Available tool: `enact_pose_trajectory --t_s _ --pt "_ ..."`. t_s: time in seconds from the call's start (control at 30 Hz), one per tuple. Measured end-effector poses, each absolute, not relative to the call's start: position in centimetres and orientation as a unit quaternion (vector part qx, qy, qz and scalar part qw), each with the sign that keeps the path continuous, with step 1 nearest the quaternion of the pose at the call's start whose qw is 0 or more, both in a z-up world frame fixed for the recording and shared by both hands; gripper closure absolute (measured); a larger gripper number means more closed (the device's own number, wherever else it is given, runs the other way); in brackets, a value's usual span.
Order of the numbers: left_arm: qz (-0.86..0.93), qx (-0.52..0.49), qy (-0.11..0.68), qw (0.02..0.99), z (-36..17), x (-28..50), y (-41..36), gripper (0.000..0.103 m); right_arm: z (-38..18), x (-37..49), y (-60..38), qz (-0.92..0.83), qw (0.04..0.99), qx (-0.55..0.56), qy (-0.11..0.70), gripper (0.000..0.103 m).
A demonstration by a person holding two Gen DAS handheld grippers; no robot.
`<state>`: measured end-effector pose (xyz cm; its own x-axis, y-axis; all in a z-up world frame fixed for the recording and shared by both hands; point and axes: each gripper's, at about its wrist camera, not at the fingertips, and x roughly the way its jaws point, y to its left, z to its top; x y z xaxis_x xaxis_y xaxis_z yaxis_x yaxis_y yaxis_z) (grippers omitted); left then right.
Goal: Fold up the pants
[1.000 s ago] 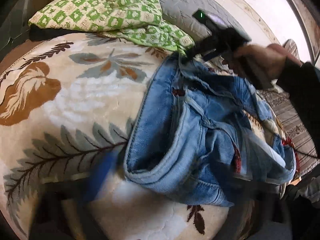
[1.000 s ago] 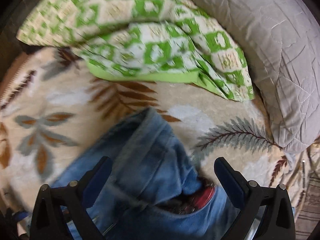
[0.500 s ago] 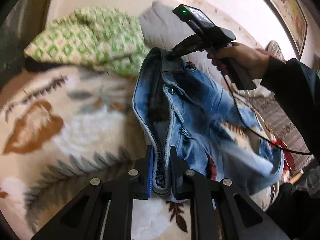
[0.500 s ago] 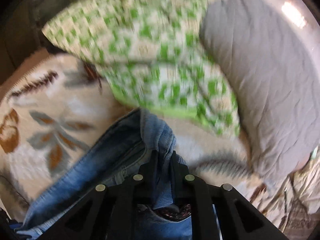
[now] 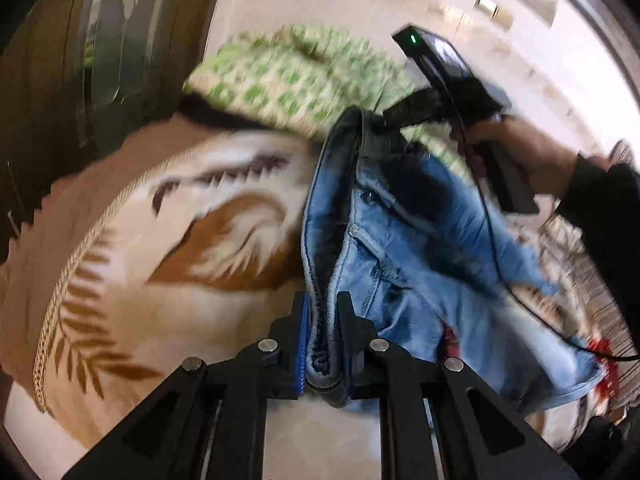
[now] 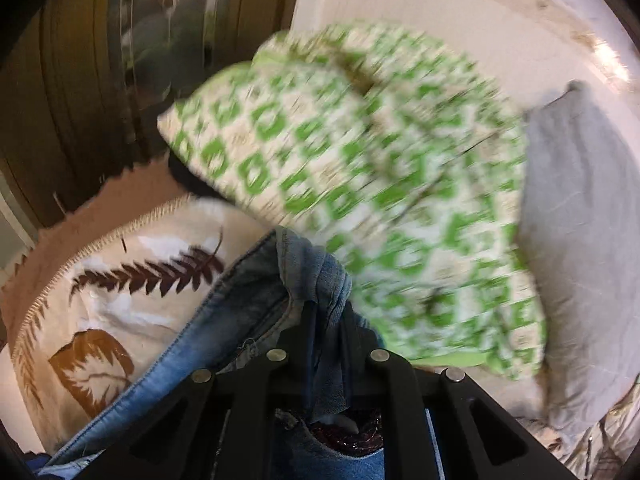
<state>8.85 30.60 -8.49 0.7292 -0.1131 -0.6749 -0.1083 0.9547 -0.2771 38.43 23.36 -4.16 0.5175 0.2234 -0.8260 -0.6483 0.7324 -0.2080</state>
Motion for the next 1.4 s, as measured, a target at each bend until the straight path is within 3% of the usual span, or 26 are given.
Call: enact_pose_trajectory --t_s 0.1,0.17,0.2,0.23,0.27,0.3,0.33,0.53,0.73,1.13,1.4 --pt "0.014 -0.14 0.414 0.899 -11.2 9.5 30.6 0.088 -8.0 39.4 24.0 0.245 0.82 -0.258 0.449 0.091" --pt "0.028 -0.133 0.431 0.892 -12.4 9.7 30.6 0.078 -9.5 40.1 23.5 0.246 0.808 -0.244 0.477 0.085" --pt "0.032 -0.133 0.427 0.894 -12.3 9.6 30.7 0.069 -9.8 40.1 23.1 0.246 0.805 -0.244 0.481 0.072" --pt "0.035 -0.137 0.425 0.894 -12.1 9.6 30.8 0.046 -9.7 40.2 22.8 0.243 0.807 -0.244 0.48 0.037" --pt "0.034 -0.144 0.424 0.893 -11.8 9.5 31.0 0.031 -9.2 40.2 22.2 0.242 0.814 -0.237 0.471 0.021" --pt "0.035 -0.153 0.419 0.894 -11.4 9.2 31.2 0.005 -8.2 40.1 21.4 0.249 0.825 -0.22 0.456 0.009" --pt "0.038 -0.162 0.405 0.899 -10.5 8.7 31.3 0.0 -6.9 40.2 20.2 0.26 0.833 -0.195 0.448 0.009" --pt "0.057 -0.123 0.369 0.92 -5.9 7.2 29.8 0.0 -0.4 39.0 12.0 0.273 0.85 -0.084 0.443 0.006" --pt "-0.023 -0.083 0.349 0.933 -2.0 6.9 23.6 0.0 4.6 31.8 -2.4 0.287 0.862 -0.001 0.418 0.0" --pt "-0.31 0.004 0.388 0.868 -0.5 12.2 4.9 0.0 0.5 15.7 -29.7 0.143 0.882 0.049 0.447 0.0" --pt "-0.419 0.047 0.476 0.772 -2.3 18.8 -8.5 0.0 -5.4 7.2 -35.1 0.112 0.861 0.105 0.484 0.0"
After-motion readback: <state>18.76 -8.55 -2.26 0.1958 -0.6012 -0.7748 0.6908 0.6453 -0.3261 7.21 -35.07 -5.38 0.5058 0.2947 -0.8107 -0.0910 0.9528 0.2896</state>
